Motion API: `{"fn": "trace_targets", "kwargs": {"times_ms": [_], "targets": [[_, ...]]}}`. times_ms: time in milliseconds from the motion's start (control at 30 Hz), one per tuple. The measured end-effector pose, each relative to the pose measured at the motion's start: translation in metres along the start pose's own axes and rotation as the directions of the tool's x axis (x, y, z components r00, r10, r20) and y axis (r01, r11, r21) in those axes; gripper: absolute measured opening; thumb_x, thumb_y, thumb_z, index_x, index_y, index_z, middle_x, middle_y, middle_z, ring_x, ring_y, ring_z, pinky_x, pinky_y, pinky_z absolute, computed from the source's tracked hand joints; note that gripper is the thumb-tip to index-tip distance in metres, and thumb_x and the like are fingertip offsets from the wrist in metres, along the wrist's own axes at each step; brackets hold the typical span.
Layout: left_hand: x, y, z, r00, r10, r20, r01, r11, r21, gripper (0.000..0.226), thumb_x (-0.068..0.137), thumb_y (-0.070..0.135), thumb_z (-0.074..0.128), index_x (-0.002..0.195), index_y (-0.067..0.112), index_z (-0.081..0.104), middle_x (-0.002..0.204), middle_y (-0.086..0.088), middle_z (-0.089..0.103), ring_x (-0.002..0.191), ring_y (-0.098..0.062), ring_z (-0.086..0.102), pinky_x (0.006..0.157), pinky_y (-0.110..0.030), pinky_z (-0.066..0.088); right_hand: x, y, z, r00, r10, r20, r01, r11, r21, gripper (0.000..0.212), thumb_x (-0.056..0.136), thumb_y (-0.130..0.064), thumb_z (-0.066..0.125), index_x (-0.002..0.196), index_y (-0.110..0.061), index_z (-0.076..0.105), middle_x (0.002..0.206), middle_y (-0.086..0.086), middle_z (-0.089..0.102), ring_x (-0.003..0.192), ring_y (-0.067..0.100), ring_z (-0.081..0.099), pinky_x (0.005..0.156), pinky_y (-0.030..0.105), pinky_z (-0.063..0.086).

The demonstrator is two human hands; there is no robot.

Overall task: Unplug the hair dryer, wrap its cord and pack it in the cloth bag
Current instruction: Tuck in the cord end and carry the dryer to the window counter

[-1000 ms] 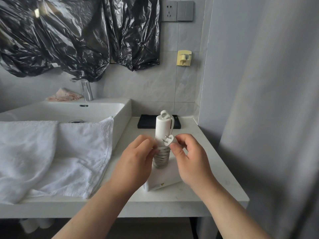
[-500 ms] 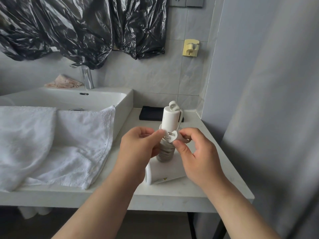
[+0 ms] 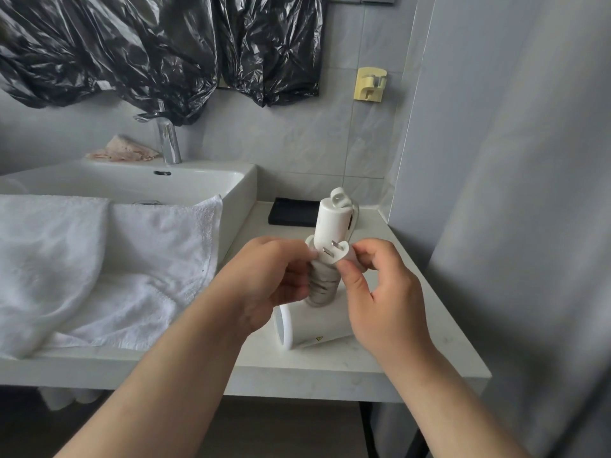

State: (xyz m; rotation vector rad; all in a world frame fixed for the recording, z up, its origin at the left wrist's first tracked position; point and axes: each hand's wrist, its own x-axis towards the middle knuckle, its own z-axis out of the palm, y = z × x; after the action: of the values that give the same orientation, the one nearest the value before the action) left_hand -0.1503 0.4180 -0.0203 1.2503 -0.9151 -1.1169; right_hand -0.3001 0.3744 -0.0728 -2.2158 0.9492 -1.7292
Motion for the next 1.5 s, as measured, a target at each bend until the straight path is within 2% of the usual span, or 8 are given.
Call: {"fn": "trace_targets", "kwargs": {"times_ms": [100, 233, 467, 733, 900, 1067, 1267, 1500], "targets": [[-0.005, 0.002, 0.000, 1.000, -0.016, 0.015, 0.017, 0.999, -0.035, 0.016, 0.086, 0.003, 0.062, 0.073, 0.003, 0.071, 0.063, -0.009, 0.063, 0.053, -0.017, 0.059, 0.051, -0.023, 0.053, 0.000, -0.004, 0.003, 0.998, -0.016, -0.060, 0.014, 1.000, -0.025, 0.019, 0.087, -0.030, 0.063, 0.101, -0.022, 0.053, 0.088, -0.015, 0.060, 0.085, -0.001, 0.054, 0.072, 0.000, 0.039], [-0.009, 0.003, 0.000, 0.999, -0.017, 0.034, 0.019, 0.998, -0.064, 0.038, 0.087, 0.003, 0.060, 0.052, 0.011, 0.075, 0.063, -0.009, 0.069, 0.055, -0.016, 0.065, 0.053, -0.021, 0.053, 0.004, -0.007, 0.003, 0.997, -0.065, -0.048, 0.064, 0.998, -0.020, 0.016, 0.086, -0.026, 0.066, 0.096, -0.016, 0.060, 0.086, -0.018, 0.059, 0.082, -0.005, 0.054, 0.070, 0.001, 0.039], [-0.014, 0.003, -0.002, 0.998, -0.050, 0.047, 0.057, 0.987, -0.150, 0.033, 0.089, 0.007, 0.060, 0.060, 0.008, 0.075, 0.065, -0.010, 0.068, 0.054, -0.015, 0.066, 0.049, -0.020, 0.054, 0.007, -0.012, 0.000, 0.987, -0.155, -0.040, 0.152, 0.986, -0.072, 0.025, 0.086, -0.034, 0.060, 0.092, -0.011, 0.067, 0.082, -0.009, 0.069, 0.078, 0.008, 0.059, 0.069, 0.025, 0.050], [-0.016, 0.000, -0.001, 0.997, -0.063, 0.053, 0.075, 0.962, -0.263, 0.020, 0.091, 0.007, 0.059, 0.076, 0.003, 0.072, 0.066, -0.009, 0.064, 0.054, -0.015, 0.064, 0.051, -0.019, 0.054, 0.011, -0.019, -0.004, 0.987, -0.158, 0.001, 0.158, 0.984, -0.085, 0.016, 0.086, -0.028, 0.065, 0.087, -0.012, 0.064, 0.080, -0.016, 0.059, 0.072, 0.010, 0.059, 0.065, 0.024, 0.050], [-0.017, 0.002, -0.001, 0.995, -0.090, 0.039, 0.098, 0.932, -0.350, 0.020, 0.090, 0.007, 0.059, 0.078, 0.005, 0.074, 0.062, -0.005, 0.060, 0.050, -0.012, 0.057, 0.046, -0.016, 0.050, 0.016, -0.026, -0.009, 0.987, -0.131, 0.091, 0.141, 0.984, -0.110, 0.015, 0.086, -0.029, 0.066, 0.085, -0.015, 0.061, 0.083, -0.004, 0.070, 0.074, 0.018, 0.064, 0.063, 0.034, 0.055], [-0.020, 0.002, -0.004, 0.996, -0.086, 0.013, 0.086, 0.944, -0.319, 0.042, 0.090, 0.007, 0.060, 0.051, 0.012, 0.075, 0.053, -0.002, 0.059, 0.045, -0.010, 0.056, 0.043, -0.015, 0.049, 0.023, -0.032, -0.014, 0.979, -0.181, 0.096, 0.197, 0.962, -0.190, 0.012, 0.080, -0.026, 0.069, 0.077, -0.016, 0.063, 0.070, -0.003, 0.067, 0.070, 0.013, 0.048, 0.066, 0.033, 0.048], [-0.024, 0.003, -0.003, 0.995, -0.096, -0.010, 0.089, 0.953, -0.291, 0.026, 0.090, 0.007, 0.061, 0.069, 0.008, 0.075, 0.054, -0.003, 0.059, 0.043, -0.010, 0.056, 0.040, -0.015, 0.047, 0.024, -0.035, -0.017, 0.977, -0.170, 0.130, 0.196, 0.953, -0.230, 0.012, 0.079, -0.030, 0.068, 0.076, -0.019, 0.064, 0.069, -0.005, 0.064, 0.061, 0.016, 0.050, 0.069, 0.035, 0.046], [-0.026, 0.007, 0.001, 0.996, -0.074, -0.052, 0.060, 0.969, -0.239, 0.042, 0.091, 0.004, 0.061, 0.052, 0.009, 0.075, 0.051, -0.003, 0.060, 0.041, -0.009, 0.055, 0.039, -0.015, 0.046, 0.021, -0.036, -0.015, 0.978, -0.184, 0.097, 0.203, 0.951, -0.234, 0.015, 0.080, -0.030, 0.069, 0.077, -0.016, 0.066, 0.073, -0.004, 0.066, 0.062, 0.014, 0.047, 0.062, 0.026, 0.040]]}}
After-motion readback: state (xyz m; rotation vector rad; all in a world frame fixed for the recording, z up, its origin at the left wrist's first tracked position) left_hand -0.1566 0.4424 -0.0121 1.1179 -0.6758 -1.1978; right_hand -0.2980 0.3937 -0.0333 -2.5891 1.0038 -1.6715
